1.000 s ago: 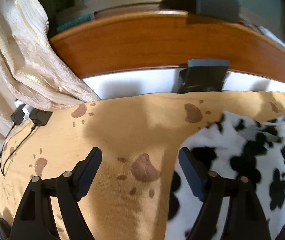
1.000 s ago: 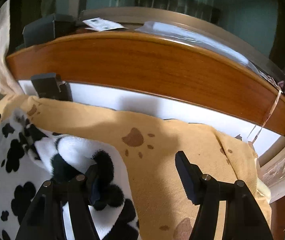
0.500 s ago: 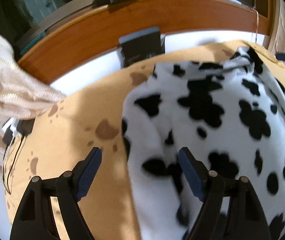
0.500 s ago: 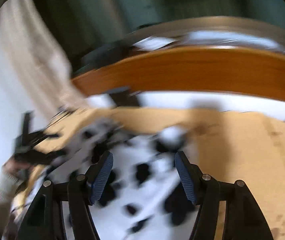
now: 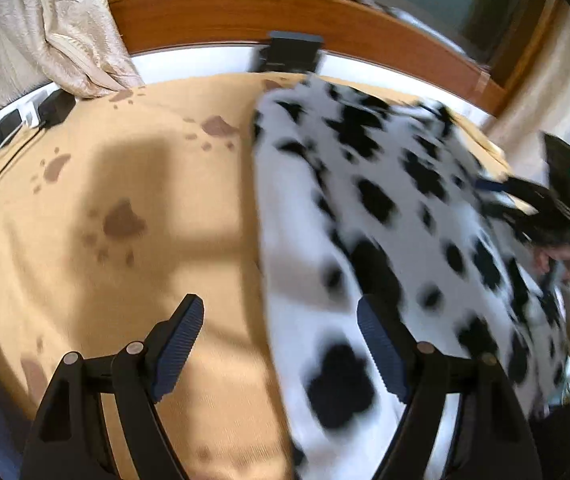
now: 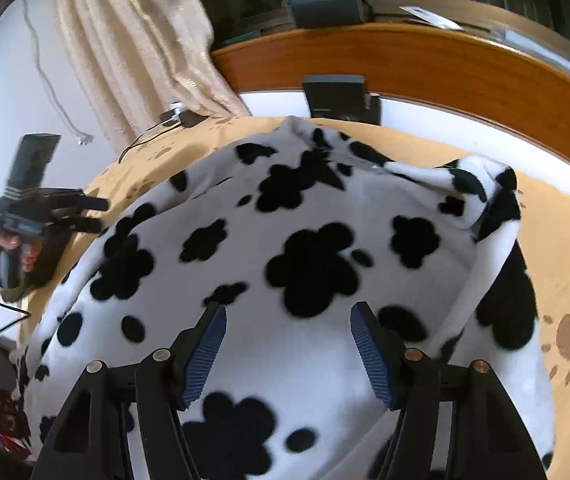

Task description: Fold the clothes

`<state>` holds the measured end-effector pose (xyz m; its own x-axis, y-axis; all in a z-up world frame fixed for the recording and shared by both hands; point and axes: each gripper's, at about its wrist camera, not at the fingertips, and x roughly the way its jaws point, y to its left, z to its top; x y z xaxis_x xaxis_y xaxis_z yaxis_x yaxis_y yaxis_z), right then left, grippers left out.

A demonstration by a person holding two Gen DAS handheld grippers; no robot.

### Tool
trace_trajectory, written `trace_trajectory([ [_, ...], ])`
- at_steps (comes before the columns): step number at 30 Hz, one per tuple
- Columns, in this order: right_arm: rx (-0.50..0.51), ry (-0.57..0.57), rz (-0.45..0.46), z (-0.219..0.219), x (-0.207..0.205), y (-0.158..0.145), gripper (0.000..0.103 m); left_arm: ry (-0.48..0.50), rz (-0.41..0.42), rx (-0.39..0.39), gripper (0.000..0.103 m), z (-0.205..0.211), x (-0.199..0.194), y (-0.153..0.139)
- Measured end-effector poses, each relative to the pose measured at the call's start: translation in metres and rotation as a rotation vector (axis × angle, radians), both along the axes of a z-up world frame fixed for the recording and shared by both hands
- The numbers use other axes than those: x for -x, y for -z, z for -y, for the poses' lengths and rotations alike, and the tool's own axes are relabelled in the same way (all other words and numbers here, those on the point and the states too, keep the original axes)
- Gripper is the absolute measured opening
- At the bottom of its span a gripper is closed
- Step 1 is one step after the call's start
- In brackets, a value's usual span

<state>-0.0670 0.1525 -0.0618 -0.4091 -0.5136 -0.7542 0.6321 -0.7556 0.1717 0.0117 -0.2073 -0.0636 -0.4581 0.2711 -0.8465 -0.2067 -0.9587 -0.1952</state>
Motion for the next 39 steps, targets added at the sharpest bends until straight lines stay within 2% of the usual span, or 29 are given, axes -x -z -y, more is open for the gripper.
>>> trace_trajectory([
  [4,-0.053,0.012,-0.061,0.012,-0.013,0.012,0.066,0.04,0.001,-0.005,0.082,-0.011,-0.061,0.0],
  [6,-0.06,0.016,-0.05,0.015,-0.013,0.021,0.066,0.043,0.009,0.003,0.082,-0.017,-0.087,0.004],
  [9,-0.073,0.015,-0.038,0.02,-0.012,0.031,0.066,0.028,0.041,-0.014,0.082,-0.018,-0.103,0.014],
  [13,-0.108,0.011,-0.076,0.023,-0.018,0.033,0.066,0.026,0.089,-0.039,0.079,-0.023,-0.104,0.034],
  [14,-0.114,0.011,-0.086,0.023,-0.019,0.032,0.066,0.032,0.1,-0.042,0.06,-0.025,-0.103,0.04],
  [15,-0.119,0.013,-0.093,0.023,-0.02,0.033,0.066,0.034,0.095,-0.022,0.054,-0.026,-0.102,0.039],
  [16,-0.122,0.015,-0.096,0.022,-0.019,0.033,0.066,0.036,0.089,0.0,0.028,-0.026,-0.102,0.037],
  [17,-0.125,0.019,-0.097,0.022,-0.019,0.034,0.066,0.038,0.083,0.021,0.015,-0.026,-0.101,0.036],
  [18,-0.127,0.023,-0.098,0.021,-0.019,0.034,0.066,0.03,0.071,0.014,0.015,-0.023,-0.102,0.032],
  [21,-0.127,0.03,-0.104,0.02,-0.019,0.034,0.066,-0.041,-0.013,0.076,0.015,-0.004,-0.101,0.004],
  [25,-0.13,0.034,-0.103,0.02,-0.018,0.034,0.066,-0.245,-0.153,0.098,0.015,0.058,-0.088,-0.047],
  [28,-0.129,0.039,-0.092,0.019,-0.016,0.036,0.066,-0.359,-0.193,0.149,0.015,0.094,-0.071,-0.063],
  [31,-0.13,0.044,-0.077,0.017,-0.011,0.04,0.066,-0.438,-0.173,0.249,0.015,0.124,-0.042,-0.063],
  [36,-0.132,0.049,-0.063,0.013,-0.007,0.045,0.066,-0.475,-0.084,0.449,0.019,0.145,0.002,-0.032],
  [37,-0.133,0.049,-0.058,0.012,-0.006,0.046,0.067,-0.445,-0.05,0.5,0.023,0.145,0.008,-0.022],
  [39,-0.132,0.048,-0.05,0.011,-0.004,0.046,0.067,-0.306,0.067,0.693,0.035,0.135,0.02,0.008],
])
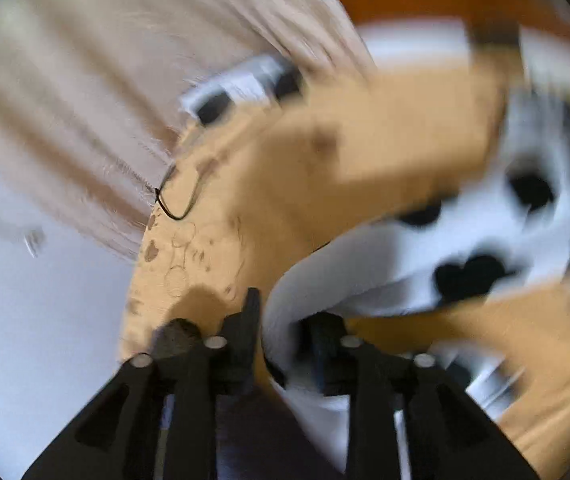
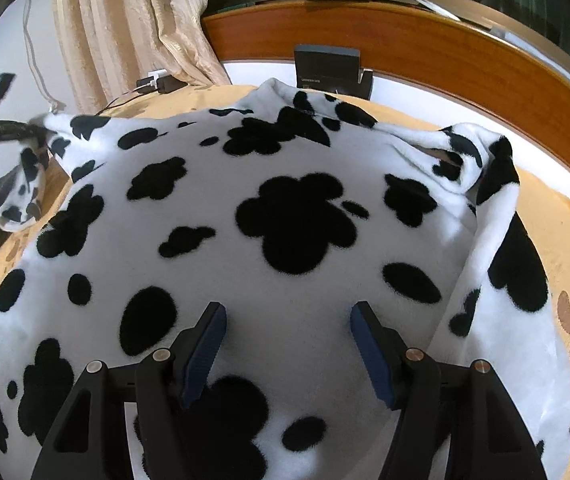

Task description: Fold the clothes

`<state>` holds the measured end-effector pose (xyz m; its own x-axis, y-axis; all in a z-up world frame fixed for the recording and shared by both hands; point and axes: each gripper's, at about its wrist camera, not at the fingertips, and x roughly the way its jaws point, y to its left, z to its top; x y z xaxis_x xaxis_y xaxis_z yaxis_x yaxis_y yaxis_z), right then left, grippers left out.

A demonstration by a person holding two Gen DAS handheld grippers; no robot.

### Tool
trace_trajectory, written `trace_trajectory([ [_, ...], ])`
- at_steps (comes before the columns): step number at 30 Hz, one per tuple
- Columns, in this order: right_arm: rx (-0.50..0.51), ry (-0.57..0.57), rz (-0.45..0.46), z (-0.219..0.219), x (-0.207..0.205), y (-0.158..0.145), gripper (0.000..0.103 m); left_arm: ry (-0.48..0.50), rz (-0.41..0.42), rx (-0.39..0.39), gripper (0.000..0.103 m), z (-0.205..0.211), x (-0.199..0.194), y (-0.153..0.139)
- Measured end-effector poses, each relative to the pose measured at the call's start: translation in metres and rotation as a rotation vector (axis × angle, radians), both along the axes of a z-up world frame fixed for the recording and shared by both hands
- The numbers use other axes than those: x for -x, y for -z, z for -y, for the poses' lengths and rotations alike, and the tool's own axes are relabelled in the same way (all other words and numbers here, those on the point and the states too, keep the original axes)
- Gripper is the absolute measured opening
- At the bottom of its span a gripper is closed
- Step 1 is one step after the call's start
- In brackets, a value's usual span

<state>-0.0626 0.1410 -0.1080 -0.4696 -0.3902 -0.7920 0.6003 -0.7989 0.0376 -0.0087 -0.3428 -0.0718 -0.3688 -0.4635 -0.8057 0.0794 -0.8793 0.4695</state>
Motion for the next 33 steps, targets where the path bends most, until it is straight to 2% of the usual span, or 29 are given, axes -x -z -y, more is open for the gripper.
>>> trace_trajectory([
  [1,0.004,-0.003,0.005,-0.001,0.0,0.0,0.067,0.033,0.058,0.064,0.048,-0.002,0.001,0.009],
  [2,0.012,-0.005,0.012,-0.002,0.001,-0.001,0.067,0.064,0.112,0.126,0.055,-0.003,0.001,0.018],
  [3,0.032,-0.006,0.026,-0.006,0.004,-0.002,0.067,0.096,0.167,0.189,0.058,-0.005,0.001,0.027],
  [5,0.082,0.008,0.053,-0.017,0.011,-0.005,0.067,0.11,0.182,0.214,0.076,-0.001,0.002,0.024],
  [7,0.131,0.049,0.066,-0.033,0.023,-0.012,0.067,0.122,0.186,0.219,0.085,0.006,0.004,0.015],
  [8,0.132,0.071,0.056,-0.04,0.029,-0.015,0.067,0.131,0.187,0.209,0.085,0.008,0.006,0.012],
  [12,0.084,0.16,0.009,-0.063,0.059,-0.027,0.067,0.046,0.076,0.083,0.088,0.027,0.017,-0.02],
  [16,0.006,0.248,-0.065,-0.073,0.096,-0.04,0.067,-0.098,-0.144,-0.147,0.09,0.055,0.022,-0.056],
  [17,0.021,0.258,-0.073,-0.074,0.103,-0.045,0.067,-0.138,-0.201,-0.219,0.09,0.062,0.021,-0.062],
  [19,0.063,0.272,-0.084,-0.076,0.114,-0.054,0.067,-0.166,-0.266,-0.26,0.09,0.062,0.019,-0.071],
  [20,0.117,0.254,-0.071,-0.076,0.117,-0.058,0.067,-0.179,-0.298,-0.278,0.09,0.062,0.018,-0.075],
  [22,0.219,0.188,-0.021,-0.07,0.121,-0.061,0.067,-0.107,-0.31,-0.146,0.09,0.043,0.015,-0.078],
  [24,0.259,0.11,0.051,-0.057,0.126,-0.055,0.067,-0.03,-0.318,-0.007,0.09,0.023,0.012,-0.081],
  [28,0.123,0.131,0.134,-0.041,0.147,-0.024,0.067,0.166,-0.278,0.252,0.09,-0.011,-0.006,-0.071],
  [30,0.125,0.171,0.169,-0.044,0.163,-0.015,0.067,0.201,-0.23,0.302,0.09,-0.009,-0.017,-0.063],
  [33,0.122,0.236,0.101,-0.047,0.183,-0.028,0.067,0.206,-0.129,0.367,0.097,-0.001,-0.028,-0.044],
])
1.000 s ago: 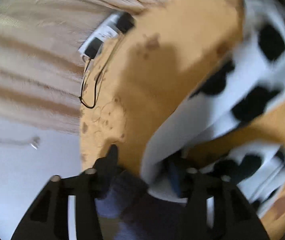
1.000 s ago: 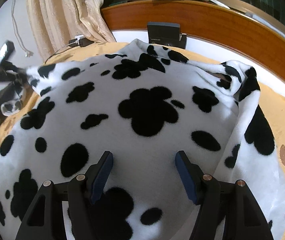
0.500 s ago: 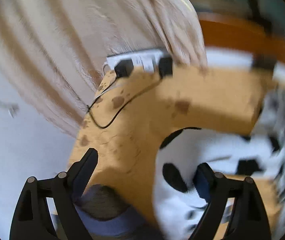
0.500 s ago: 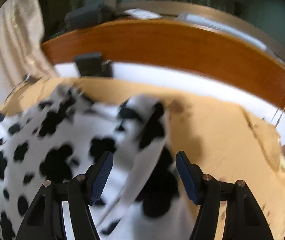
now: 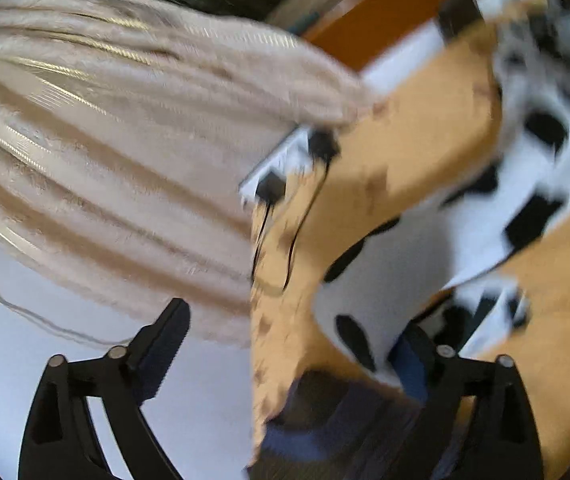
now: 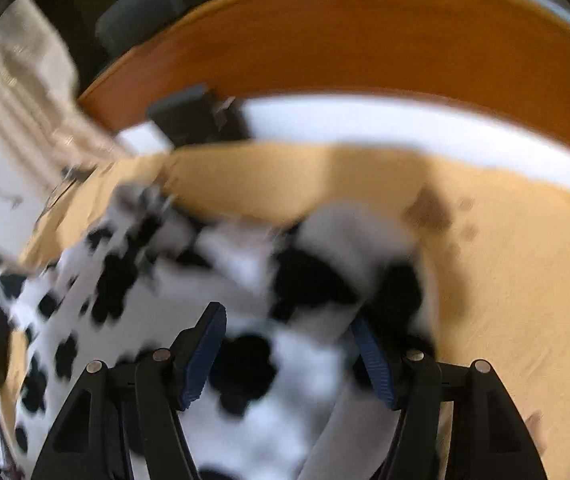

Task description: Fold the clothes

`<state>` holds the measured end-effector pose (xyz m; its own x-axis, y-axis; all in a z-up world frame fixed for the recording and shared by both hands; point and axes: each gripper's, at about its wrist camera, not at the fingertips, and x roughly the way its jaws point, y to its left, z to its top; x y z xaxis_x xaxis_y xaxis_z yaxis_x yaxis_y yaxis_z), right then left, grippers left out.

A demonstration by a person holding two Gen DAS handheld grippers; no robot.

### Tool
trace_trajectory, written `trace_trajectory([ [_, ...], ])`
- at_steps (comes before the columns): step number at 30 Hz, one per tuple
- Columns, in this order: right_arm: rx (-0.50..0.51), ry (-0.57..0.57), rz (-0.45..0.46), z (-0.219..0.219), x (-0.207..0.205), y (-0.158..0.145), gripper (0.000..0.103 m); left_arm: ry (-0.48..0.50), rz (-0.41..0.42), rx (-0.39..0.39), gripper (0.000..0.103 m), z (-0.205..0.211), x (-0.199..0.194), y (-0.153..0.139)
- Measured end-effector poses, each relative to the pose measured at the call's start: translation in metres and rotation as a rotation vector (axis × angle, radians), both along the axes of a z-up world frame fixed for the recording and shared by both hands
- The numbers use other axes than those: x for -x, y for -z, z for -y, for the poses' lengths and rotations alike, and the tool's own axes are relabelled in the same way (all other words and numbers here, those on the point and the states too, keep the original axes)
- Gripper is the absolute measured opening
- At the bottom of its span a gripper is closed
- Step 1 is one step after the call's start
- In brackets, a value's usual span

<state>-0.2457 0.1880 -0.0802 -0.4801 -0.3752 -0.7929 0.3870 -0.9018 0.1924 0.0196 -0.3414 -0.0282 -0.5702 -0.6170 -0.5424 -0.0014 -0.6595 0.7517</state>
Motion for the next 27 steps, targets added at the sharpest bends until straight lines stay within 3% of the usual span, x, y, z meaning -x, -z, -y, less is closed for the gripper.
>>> trace_trajectory([
  [6,-0.062,0.166,-0.193,-0.007,0.035,-0.03,0.067,0.015,0.141,0.109,0.098,-0.003,-0.014,0.038],
  [11,0.014,0.119,-0.149,-0.006,0.029,-0.027,0.067,0.112,0.186,0.181,0.099,-0.03,-0.023,0.048],
  [12,0.021,0.084,-0.148,-0.002,0.021,-0.027,0.067,0.117,0.169,0.163,0.099,-0.034,-0.024,0.044],
  [14,0.012,0.015,-0.146,0.009,0.005,-0.027,0.067,0.137,0.097,0.026,0.099,-0.038,-0.028,0.025],
  [17,-0.034,-0.083,-0.123,0.029,-0.014,-0.025,0.067,0.117,0.001,-0.109,0.1,-0.034,-0.03,0.004],
  [20,-0.086,-0.126,-0.096,0.041,-0.029,-0.018,0.067,0.04,-0.056,-0.157,0.101,-0.027,-0.032,-0.007],
  [26,-0.061,-0.174,-0.044,0.058,-0.047,-0.008,0.067,-0.005,-0.137,-0.204,0.101,-0.033,-0.038,-0.02],
  [27,-0.061,-0.185,-0.029,0.063,-0.048,-0.005,0.067,0.019,-0.18,-0.281,0.101,-0.039,-0.036,-0.028],
])
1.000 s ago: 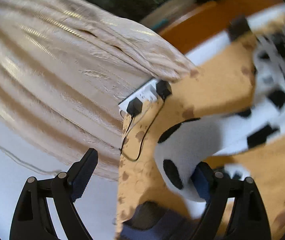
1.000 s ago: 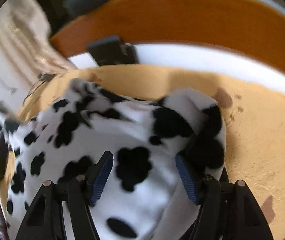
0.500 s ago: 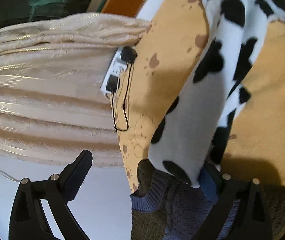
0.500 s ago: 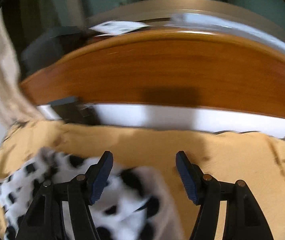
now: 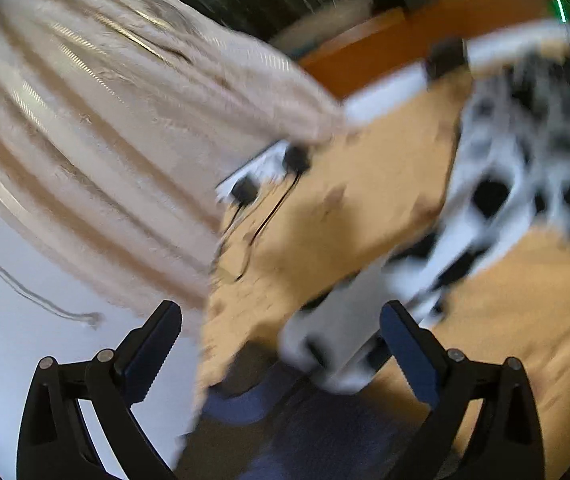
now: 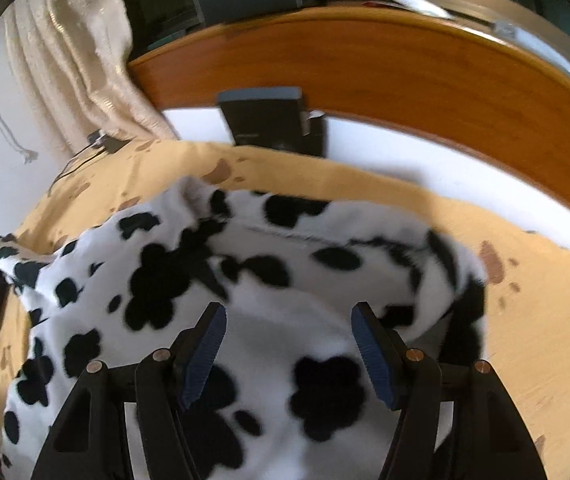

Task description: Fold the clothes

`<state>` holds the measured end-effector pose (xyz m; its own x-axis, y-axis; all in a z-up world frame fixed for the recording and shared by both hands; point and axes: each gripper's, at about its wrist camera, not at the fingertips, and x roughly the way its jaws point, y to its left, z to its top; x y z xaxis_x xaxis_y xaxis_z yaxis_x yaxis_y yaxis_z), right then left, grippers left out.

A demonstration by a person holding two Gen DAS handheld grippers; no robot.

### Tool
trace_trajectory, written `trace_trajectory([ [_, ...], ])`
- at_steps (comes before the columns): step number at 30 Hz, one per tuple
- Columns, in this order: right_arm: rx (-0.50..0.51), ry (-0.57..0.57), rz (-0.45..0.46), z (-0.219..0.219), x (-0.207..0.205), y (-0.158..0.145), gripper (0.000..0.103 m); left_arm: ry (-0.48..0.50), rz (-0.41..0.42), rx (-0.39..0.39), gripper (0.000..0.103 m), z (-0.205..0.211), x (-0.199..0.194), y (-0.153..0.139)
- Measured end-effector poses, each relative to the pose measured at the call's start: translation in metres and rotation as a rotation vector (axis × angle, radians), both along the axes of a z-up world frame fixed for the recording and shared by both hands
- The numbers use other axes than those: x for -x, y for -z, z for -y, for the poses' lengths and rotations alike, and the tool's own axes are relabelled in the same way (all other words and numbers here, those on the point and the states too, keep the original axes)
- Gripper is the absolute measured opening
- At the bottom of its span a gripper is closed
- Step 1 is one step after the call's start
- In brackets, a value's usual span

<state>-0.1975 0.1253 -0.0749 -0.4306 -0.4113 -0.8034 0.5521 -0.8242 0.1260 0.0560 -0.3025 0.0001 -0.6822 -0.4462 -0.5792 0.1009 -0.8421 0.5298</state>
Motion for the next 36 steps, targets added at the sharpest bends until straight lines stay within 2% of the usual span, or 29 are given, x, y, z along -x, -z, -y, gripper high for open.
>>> trace_trajectory([
  [1,-0.016,-0.006,0.008,0.004,-0.001,0.004,0.067,0.027,-0.049,-0.081,0.101,-0.006,0.002,-0.009],
  [5,-0.136,0.015,-0.026,0.011,-0.011,0.019,0.067,0.179,-0.116,-0.368,0.101,-0.046,0.045,-0.018],
  [8,-0.168,0.088,-0.038,-0.003,-0.003,0.024,0.067,0.257,-0.068,-0.478,0.101,-0.086,0.101,-0.001],
  [11,-0.215,0.163,-0.068,-0.016,0.011,0.026,0.067,0.295,0.012,-0.496,0.101,-0.127,0.157,0.028],
  [13,-0.237,0.213,-0.091,-0.022,0.024,0.027,0.067,0.286,0.081,-0.479,0.101,-0.153,0.198,0.054],
  [17,-0.192,0.268,-0.097,-0.028,0.047,0.028,0.067,0.166,0.144,-0.496,0.101,-0.165,0.256,0.087],
  [21,-0.222,0.278,-0.142,-0.019,0.058,0.029,0.067,0.027,0.118,-0.517,0.101,-0.155,0.291,0.104],
  [26,-0.222,0.276,-0.148,-0.014,0.075,0.031,0.067,-0.032,0.118,-0.514,0.102,-0.145,0.301,0.114],
  [30,-0.19,0.26,-0.14,-0.018,0.074,0.03,0.069,-0.041,0.103,-0.489,0.103,-0.147,0.29,0.109],
  [32,-0.155,0.242,-0.14,-0.024,0.065,0.023,0.069,-0.039,0.084,-0.491,0.103,-0.146,0.276,0.101],
  [36,-0.116,0.21,-0.216,-0.043,0.017,-0.011,0.069,0.018,0.029,-0.488,0.103,-0.152,0.239,0.075],
])
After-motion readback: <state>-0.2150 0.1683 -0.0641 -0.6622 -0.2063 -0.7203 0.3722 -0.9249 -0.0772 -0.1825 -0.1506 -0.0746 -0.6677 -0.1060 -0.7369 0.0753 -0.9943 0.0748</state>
